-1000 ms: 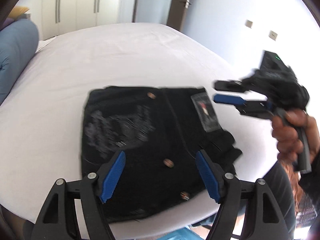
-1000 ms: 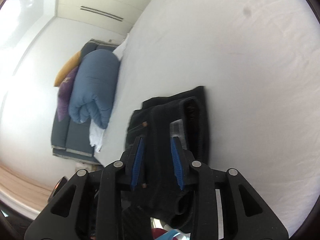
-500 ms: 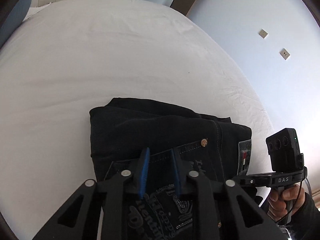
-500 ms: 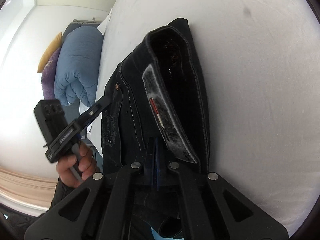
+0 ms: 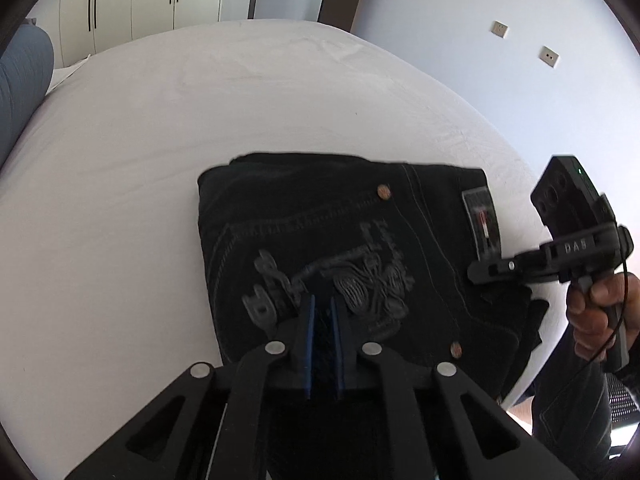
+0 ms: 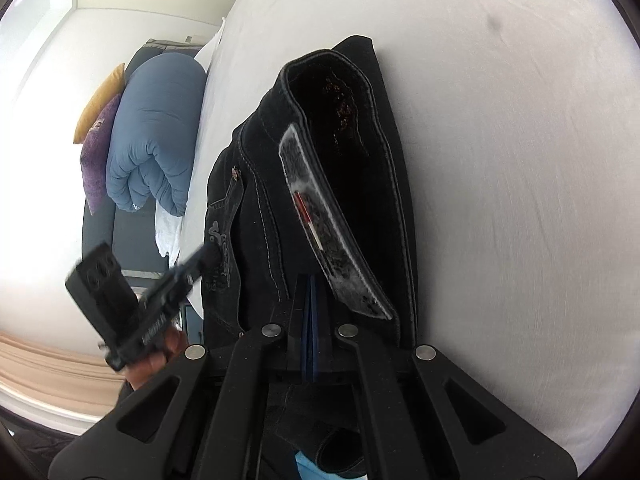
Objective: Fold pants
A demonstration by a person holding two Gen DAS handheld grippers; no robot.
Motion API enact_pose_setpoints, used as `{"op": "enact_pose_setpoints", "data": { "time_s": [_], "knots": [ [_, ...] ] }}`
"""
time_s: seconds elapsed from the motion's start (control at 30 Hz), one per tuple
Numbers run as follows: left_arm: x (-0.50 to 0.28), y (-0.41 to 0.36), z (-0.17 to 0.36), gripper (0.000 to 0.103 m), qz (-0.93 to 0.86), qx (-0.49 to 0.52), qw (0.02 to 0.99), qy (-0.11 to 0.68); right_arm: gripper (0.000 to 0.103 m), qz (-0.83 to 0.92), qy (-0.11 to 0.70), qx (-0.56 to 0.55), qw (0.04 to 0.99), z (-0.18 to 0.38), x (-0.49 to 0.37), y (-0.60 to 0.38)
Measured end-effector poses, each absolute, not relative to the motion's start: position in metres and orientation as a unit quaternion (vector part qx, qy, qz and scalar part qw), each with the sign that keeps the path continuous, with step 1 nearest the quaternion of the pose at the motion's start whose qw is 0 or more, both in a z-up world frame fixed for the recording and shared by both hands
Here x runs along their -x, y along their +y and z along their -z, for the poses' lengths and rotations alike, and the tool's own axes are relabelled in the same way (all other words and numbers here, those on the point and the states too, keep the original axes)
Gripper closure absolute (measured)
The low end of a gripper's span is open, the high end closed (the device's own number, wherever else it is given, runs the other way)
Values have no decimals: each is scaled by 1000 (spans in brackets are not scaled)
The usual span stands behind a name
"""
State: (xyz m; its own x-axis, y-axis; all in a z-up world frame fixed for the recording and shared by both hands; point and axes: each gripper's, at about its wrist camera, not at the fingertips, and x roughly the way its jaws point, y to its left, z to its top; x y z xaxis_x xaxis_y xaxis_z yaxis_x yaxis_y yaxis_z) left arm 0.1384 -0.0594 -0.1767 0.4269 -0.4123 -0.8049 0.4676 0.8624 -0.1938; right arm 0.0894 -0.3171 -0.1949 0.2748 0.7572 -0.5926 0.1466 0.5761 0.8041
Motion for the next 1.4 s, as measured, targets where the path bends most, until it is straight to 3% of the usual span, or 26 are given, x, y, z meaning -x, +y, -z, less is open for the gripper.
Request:
{"op": "enact_pose_setpoints", "data": {
  "time_s": [0.37,0.43,0.57,0.63,0.7,0.83,0.87,1.07,1.17,1.2,1.3,1.4],
  "knots": [
    [-104,-33,195,92,277,60,835,471,103,-219,527,-439,694,194,-56,-328],
    [-106,-21,190,90,281,94,822,486,95,-218,524,-435,699,178,-54,-327],
    [-123,-6,158,38,319,170,810,461,95,-286,492,-432,700,137,-70,-310],
    [-147,-12,161,24,351,204,780,475,95,-302,502,-417,695,129,-100,-291],
    [-169,-16,186,26,354,238,748,509,95,-321,516,-409,680,132,-136,-268],
    [-183,-9,213,47,343,277,727,526,95,-274,560,-417,662,166,-194,-244],
    [-181,-7,212,53,345,272,727,528,101,-246,570,-424,659,177,-201,-247],
    [-182,2,225,82,341,275,718,541,103,-205,522,-462,687,188,-188,-304],
    [-181,1,226,85,341,268,722,539,103,-139,508,-458,716,178,-162,-350],
    [-180,2,225,85,339,269,723,538,98,-123,502,-456,724,171,-151,-359],
    [-178,-4,223,85,333,256,733,535,95,-210,461,-496,705,144,-122,-349],
    [-177,-8,219,85,325,236,743,535,95,-296,498,-430,692,134,-102,-297]
  ]
}}
